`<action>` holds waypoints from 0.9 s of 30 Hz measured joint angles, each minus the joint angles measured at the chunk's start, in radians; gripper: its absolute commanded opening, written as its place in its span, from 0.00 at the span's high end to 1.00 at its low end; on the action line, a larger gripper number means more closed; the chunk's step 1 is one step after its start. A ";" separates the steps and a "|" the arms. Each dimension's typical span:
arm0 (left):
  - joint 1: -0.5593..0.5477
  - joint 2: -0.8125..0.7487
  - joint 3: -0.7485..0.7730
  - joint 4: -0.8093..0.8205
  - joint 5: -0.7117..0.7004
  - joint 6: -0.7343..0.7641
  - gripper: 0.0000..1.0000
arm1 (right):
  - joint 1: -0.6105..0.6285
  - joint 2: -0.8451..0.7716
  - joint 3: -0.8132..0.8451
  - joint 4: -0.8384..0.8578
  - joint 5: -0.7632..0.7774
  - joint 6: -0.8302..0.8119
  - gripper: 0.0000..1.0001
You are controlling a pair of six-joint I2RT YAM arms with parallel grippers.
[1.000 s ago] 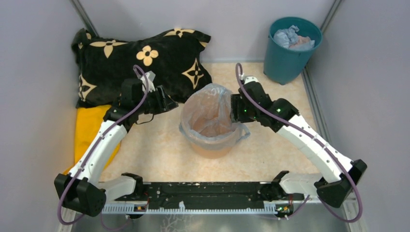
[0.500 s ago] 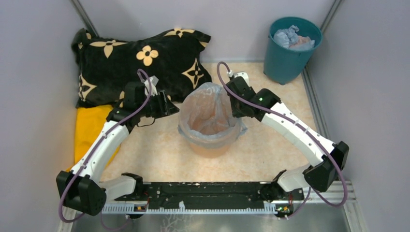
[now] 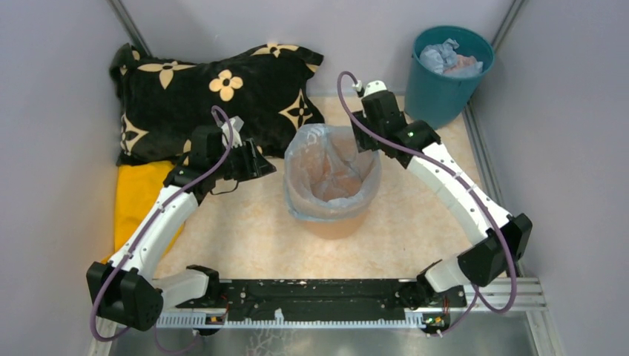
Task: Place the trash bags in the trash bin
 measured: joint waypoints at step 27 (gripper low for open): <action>0.000 -0.002 0.000 0.039 0.057 -0.011 0.44 | -0.006 -0.167 0.055 -0.293 -0.211 0.273 0.27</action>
